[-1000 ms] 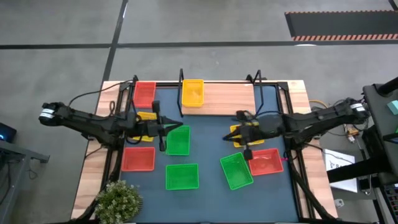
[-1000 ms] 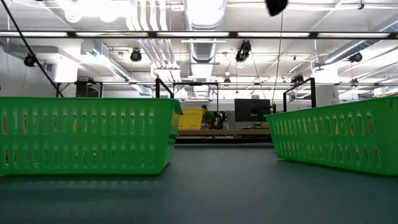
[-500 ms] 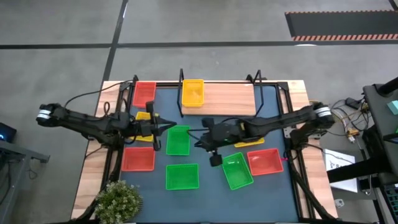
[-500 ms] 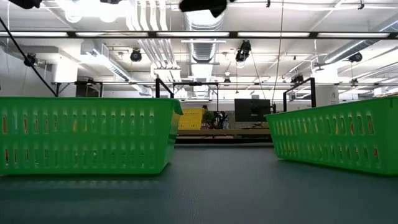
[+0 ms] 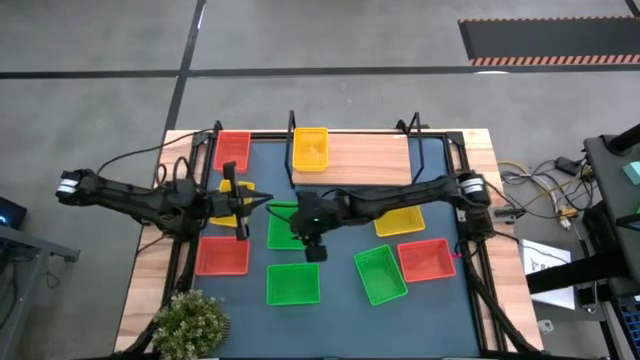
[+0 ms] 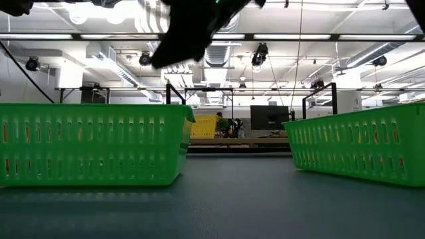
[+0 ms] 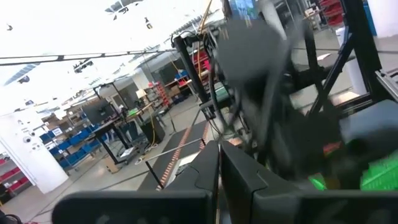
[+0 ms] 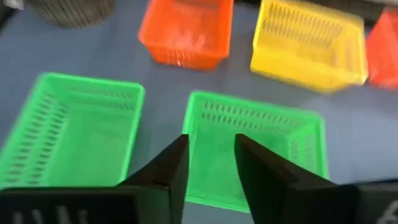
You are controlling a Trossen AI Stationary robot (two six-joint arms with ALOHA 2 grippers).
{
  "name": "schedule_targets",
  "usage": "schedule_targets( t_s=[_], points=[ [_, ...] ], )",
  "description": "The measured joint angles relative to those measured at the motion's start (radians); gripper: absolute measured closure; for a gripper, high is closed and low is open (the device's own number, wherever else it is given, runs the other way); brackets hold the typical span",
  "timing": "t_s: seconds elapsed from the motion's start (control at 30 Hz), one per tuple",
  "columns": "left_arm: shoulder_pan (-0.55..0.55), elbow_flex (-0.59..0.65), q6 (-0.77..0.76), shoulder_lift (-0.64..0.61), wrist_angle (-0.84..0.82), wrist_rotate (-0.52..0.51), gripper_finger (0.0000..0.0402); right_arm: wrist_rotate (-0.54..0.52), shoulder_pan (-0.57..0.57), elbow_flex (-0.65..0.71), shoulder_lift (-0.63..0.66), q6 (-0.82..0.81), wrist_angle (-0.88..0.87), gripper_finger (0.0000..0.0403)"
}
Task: Stack baskets on shelf by color
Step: Put the top green bin on the shelf
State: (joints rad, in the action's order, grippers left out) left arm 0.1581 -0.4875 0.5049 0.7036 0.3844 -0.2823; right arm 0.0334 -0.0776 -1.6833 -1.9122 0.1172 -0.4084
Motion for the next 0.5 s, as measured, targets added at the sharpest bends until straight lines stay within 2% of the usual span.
schedule_targets(
  t_s=[0.2, 0.5],
  points=[
    [0.0, 0.006, 0.0, -0.018, -0.003, 0.0, 0.0402, -0.003, 0.006, -0.092, -0.143, -0.074, 0.013, 0.0239],
    [0.0, 0.006, 0.0, -0.007, -0.003, 0.0, 0.0402, 0.072, 0.006, -0.196, -0.286, -0.118, -0.006, 0.0236]
  ],
)
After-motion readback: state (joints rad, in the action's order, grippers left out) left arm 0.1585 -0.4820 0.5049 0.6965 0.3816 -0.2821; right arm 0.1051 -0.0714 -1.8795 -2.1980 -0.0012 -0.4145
